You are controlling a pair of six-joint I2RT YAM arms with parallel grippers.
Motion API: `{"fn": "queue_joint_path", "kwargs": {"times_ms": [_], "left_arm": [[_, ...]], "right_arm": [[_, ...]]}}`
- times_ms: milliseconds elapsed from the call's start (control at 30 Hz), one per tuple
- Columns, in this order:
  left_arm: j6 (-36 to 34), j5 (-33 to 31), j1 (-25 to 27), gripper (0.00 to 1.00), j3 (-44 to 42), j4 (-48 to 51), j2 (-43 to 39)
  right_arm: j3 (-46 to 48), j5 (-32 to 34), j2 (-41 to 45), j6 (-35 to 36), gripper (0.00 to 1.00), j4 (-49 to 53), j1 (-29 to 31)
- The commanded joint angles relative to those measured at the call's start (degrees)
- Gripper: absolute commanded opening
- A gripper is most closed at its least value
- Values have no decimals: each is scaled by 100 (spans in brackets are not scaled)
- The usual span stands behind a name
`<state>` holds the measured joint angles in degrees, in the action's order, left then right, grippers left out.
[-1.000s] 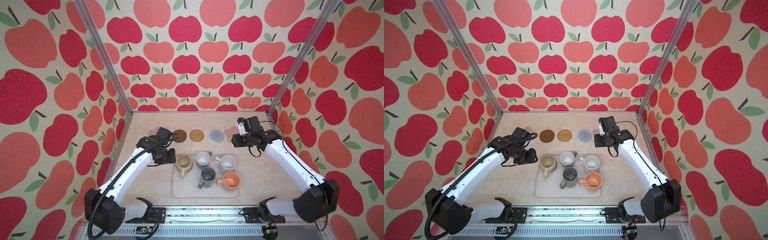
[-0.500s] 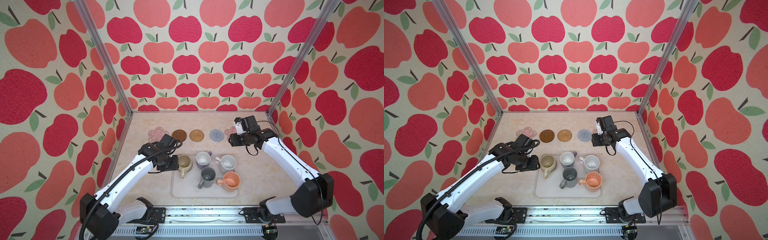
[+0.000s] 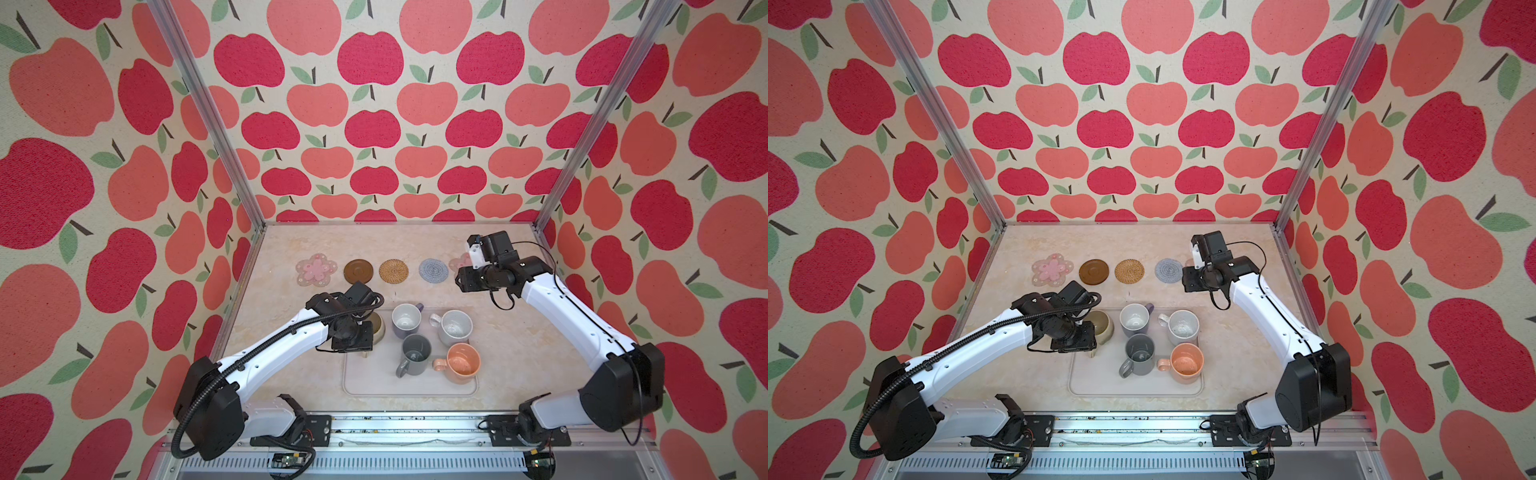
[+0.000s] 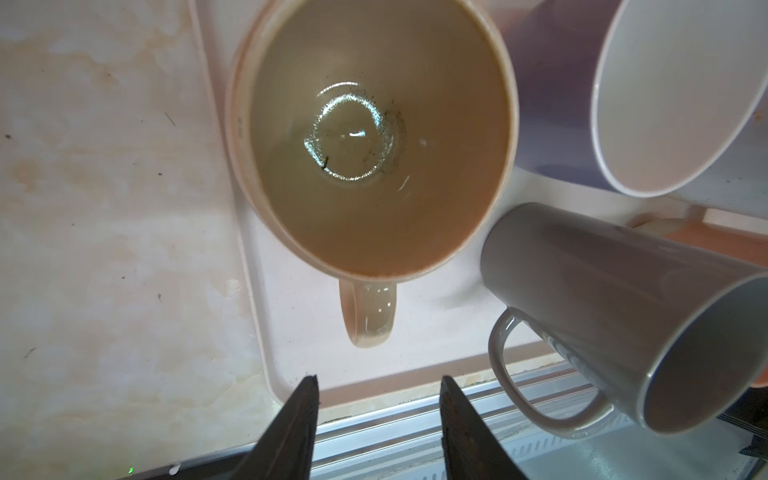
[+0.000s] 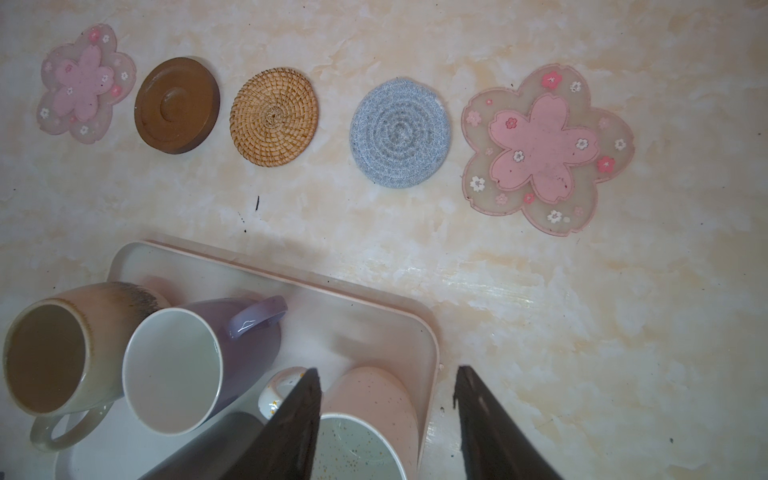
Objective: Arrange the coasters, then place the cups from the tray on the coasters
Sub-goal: 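Move the left gripper over the beige mug while the right gripper holds still, then lower the left gripper into the beige mug opening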
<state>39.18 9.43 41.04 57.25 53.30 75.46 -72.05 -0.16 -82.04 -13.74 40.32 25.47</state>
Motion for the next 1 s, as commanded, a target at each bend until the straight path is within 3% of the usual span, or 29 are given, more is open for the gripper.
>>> {"fn": "queue_joint_path", "kwargs": {"times_ms": [0,967], "left_arm": [[187,-151,38,50,13,-83,234],[537,-840,360,48,145,-267,1184]], "right_arm": [[68,-47,33,-34,55,36,10],[8,-43,224,-122,56,214,61]]}}
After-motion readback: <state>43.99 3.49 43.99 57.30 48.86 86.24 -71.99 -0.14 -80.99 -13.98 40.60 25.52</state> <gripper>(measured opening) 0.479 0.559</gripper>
